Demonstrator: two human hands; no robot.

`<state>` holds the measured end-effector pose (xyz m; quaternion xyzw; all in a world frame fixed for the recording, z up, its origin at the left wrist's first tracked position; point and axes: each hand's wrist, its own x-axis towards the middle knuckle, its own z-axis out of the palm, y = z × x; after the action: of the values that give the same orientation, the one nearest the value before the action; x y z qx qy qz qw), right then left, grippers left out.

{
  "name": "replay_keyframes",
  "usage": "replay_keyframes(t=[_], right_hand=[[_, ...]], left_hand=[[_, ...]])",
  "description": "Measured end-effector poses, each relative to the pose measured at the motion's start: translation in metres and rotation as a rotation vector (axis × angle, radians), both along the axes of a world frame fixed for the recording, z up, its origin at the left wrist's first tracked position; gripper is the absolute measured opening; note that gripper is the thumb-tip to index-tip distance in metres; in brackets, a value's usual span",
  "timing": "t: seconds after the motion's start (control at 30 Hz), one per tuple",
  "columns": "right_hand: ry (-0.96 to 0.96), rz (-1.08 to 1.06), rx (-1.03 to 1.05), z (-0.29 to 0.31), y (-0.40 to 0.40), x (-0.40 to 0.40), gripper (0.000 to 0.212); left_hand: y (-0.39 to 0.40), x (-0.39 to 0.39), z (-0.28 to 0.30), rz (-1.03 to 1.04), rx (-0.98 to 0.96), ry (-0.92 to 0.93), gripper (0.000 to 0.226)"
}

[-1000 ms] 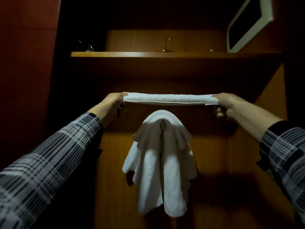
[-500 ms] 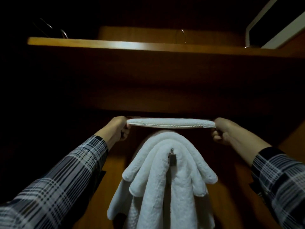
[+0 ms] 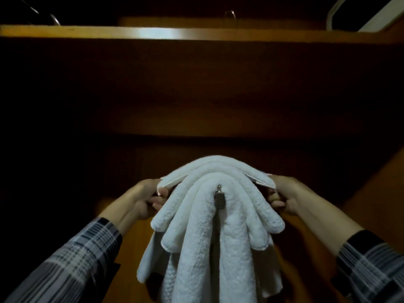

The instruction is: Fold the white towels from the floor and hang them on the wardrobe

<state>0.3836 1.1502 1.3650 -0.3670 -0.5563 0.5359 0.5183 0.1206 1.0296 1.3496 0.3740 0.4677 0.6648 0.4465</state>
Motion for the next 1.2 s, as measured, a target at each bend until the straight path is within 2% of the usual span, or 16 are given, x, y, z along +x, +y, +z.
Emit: replay_keyframes(t=[0.07, 0.13, 0.17, 0.23, 0.27, 0.3, 0.37, 0.43, 0.5, 0.63, 0.7, 0.77, 0.9, 1.03, 1.1, 1.2], right_hand=[[-0.05, 0.03, -0.005, -0.013, -0.005, -0.01, 0.019], [-0.088, 0.001, 0.006, -0.019, -0.014, -0.018, 0.011], [-0.136, -0.05, 0.029, -0.02, -0.016, -0.019, 0.015], [-0.368, -0.206, 0.125, -0.015, -0.016, -0.017, 0.043], [-0.517, -0.3, 0.177, -0.011, -0.015, -0.014, 0.056], [-0.641, -0.38, 0.227, -0.007, -0.012, -0.01, 0.063], [-0.634, -0.449, 0.374, 0.002, -0.011, -0.001, 0.057], [-0.426, -0.355, 0.573, 0.011, -0.015, 0.007, 0.045], [-0.241, -0.121, 0.665, 0.015, -0.023, 0.005, 0.045], [-0.252, 0.363, 0.601, -0.008, -0.026, -0.025, 0.075], [-0.254, 0.432, 0.597, -0.021, -0.02, -0.034, 0.086], [-0.221, 0.436, 0.569, -0.023, -0.023, -0.036, 0.085], [-0.202, 0.507, 0.548, -0.016, -0.034, -0.034, 0.064], [-0.282, 0.386, 0.553, -0.011, -0.049, -0.03, 0.046], [-0.377, 0.203, 0.522, -0.012, -0.055, -0.028, 0.06], [-0.487, -0.198, 0.545, -0.016, -0.072, -0.018, 0.043]], left_hand=[[0.002, 0.012, -0.015, 0.026, -0.034, 0.087, 0.041], [0.009, 0.018, -0.025, 0.092, -0.048, 0.182, 0.034], [0.008, 0.021, -0.027, 0.14, -0.049, 0.239, 0.03], [0.004, 0.019, -0.023, 0.24, -0.121, 0.474, 0.061], [0.0, 0.018, -0.019, 0.297, -0.178, 0.635, 0.067], [-0.003, 0.016, -0.012, 0.4, -0.204, 0.789, 0.061], [-0.006, 0.012, 0.002, 0.53, -0.123, 0.919, 0.049], [-0.012, 0.014, 0.017, 0.555, 0.068, 0.92, 0.056], [-0.019, 0.023, 0.026, 0.398, 0.241, 0.875, 0.056], [-0.019, 0.051, 0.011, -0.044, 0.34, 0.759, 0.062], [-0.006, 0.051, -0.005, -0.103, 0.374, 0.656, 0.067], [0.003, 0.046, -0.014, -0.114, 0.38, 0.597, 0.074], [-0.003, 0.051, -0.011, -0.154, 0.31, 0.558, 0.077], [-0.024, 0.065, -0.005, -0.082, 0.253, 0.624, 0.043], [-0.034, 0.069, -0.006, -0.044, 0.229, 0.667, 0.045], [-0.054, 0.072, -0.012, 0.09, 0.22, 0.639, 0.05]])
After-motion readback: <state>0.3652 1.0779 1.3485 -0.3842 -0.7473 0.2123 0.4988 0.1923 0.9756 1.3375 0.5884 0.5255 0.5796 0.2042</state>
